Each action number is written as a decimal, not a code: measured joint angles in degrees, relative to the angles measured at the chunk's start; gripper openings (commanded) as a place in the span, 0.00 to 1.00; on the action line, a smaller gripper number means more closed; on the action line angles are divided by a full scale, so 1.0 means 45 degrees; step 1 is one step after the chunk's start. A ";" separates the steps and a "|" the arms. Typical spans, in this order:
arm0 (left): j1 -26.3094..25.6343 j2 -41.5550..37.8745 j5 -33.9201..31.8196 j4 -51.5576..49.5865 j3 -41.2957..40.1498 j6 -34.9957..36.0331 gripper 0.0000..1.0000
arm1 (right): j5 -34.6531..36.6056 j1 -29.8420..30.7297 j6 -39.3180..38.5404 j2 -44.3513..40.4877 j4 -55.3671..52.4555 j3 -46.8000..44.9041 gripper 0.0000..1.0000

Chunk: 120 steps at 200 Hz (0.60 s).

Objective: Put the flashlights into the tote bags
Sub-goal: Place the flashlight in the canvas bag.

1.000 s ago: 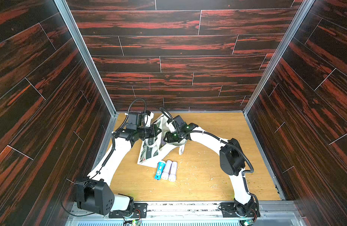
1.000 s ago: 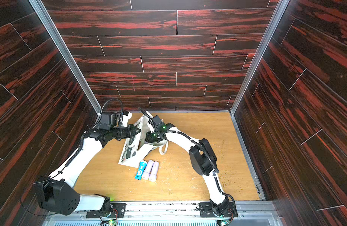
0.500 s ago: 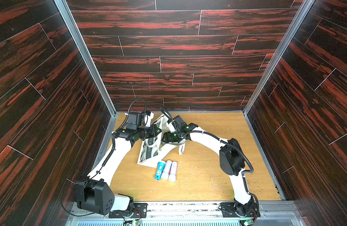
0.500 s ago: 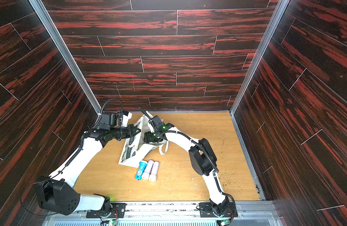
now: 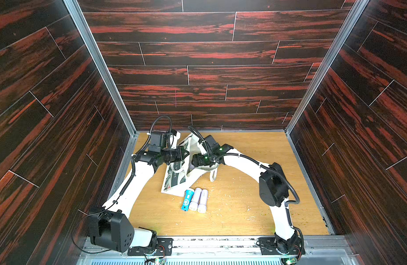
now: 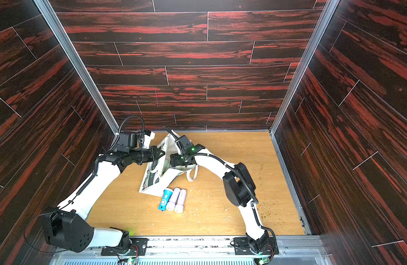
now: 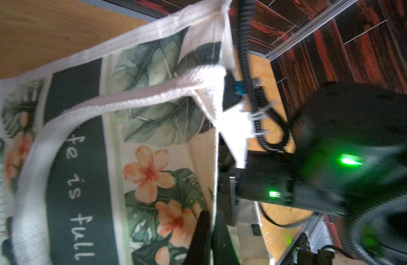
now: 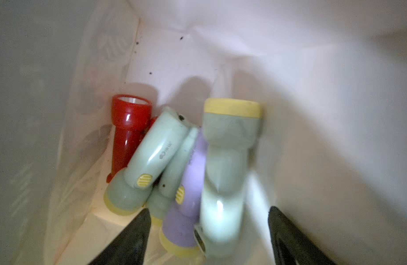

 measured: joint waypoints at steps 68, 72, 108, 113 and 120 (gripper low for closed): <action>0.0000 -0.0175 -0.2263 -0.1035 0.0340 0.0563 0.00 | 0.1690 0.0000 0.0306 -0.4206 0.1132 -0.2375 0.93; 0.0000 -0.0189 -0.2399 -0.1103 0.0355 0.0578 0.00 | 0.1749 0.0000 0.0359 -0.4367 0.1132 -0.2375 0.93; 0.0000 -0.0204 -0.3293 -0.1370 0.0403 0.0792 0.00 | 0.2487 0.0214 0.0724 -0.5289 0.0729 -0.2739 0.93; 0.0000 -0.0209 -0.3371 -0.1404 0.0403 0.0806 0.00 | 0.2628 0.0316 0.0801 -0.5377 0.0646 -0.2880 0.93; 0.0000 -0.0219 -0.3502 -0.1443 0.0403 0.0835 0.00 | 0.2841 0.0500 0.0947 -0.5493 0.0491 -0.3099 0.93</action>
